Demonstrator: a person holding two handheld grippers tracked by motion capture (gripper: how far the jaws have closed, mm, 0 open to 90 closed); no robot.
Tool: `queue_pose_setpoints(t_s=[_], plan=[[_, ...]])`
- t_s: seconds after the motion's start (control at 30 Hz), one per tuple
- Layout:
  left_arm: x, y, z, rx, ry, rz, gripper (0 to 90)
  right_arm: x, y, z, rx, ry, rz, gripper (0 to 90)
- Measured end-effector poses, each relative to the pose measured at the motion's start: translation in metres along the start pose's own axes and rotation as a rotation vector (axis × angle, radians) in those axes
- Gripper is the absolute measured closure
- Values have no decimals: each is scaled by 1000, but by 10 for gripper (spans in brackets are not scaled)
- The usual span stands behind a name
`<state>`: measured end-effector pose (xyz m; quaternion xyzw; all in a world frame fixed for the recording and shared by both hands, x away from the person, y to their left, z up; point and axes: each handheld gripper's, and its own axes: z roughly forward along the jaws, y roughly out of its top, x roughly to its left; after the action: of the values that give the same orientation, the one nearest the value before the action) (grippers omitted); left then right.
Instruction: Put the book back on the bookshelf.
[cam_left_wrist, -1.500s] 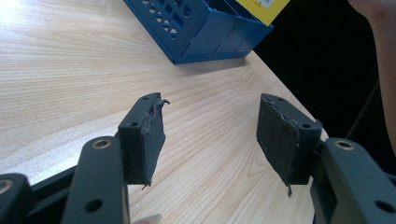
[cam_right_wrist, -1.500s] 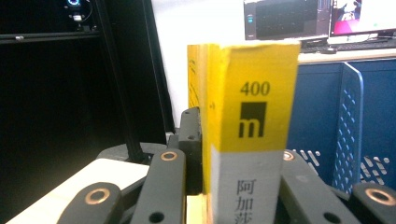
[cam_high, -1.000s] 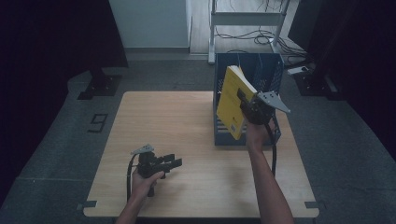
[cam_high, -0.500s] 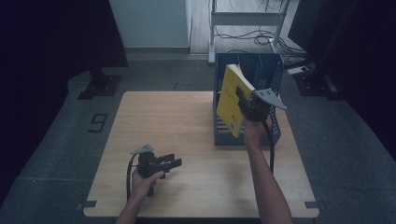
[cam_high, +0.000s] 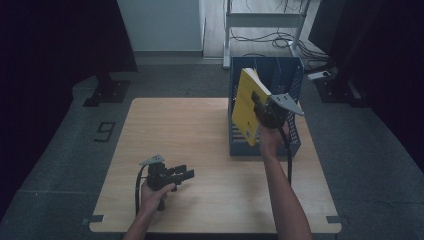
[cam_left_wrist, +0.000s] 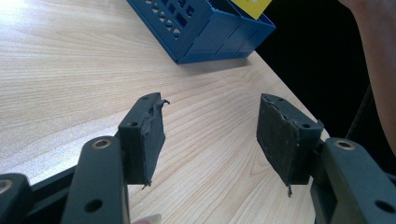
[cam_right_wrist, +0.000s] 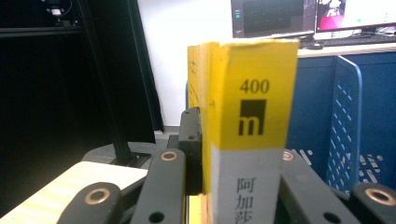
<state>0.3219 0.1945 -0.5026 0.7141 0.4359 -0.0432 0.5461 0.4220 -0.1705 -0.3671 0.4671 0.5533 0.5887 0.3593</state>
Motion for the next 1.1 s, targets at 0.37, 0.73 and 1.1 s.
queue_pose_setpoints(t_s=[0.37,0.73,1.1], plan=[[2,0,-1,-4,2,-7,412,6,-5,10,11,-10,-16,749],[3,-1,-1,-5,5,-8,412,7,-5,22,21,-30,-24,749],[4,0,-4,-11,6,-12,412,10,-5,34,29,-42,-36,749]])
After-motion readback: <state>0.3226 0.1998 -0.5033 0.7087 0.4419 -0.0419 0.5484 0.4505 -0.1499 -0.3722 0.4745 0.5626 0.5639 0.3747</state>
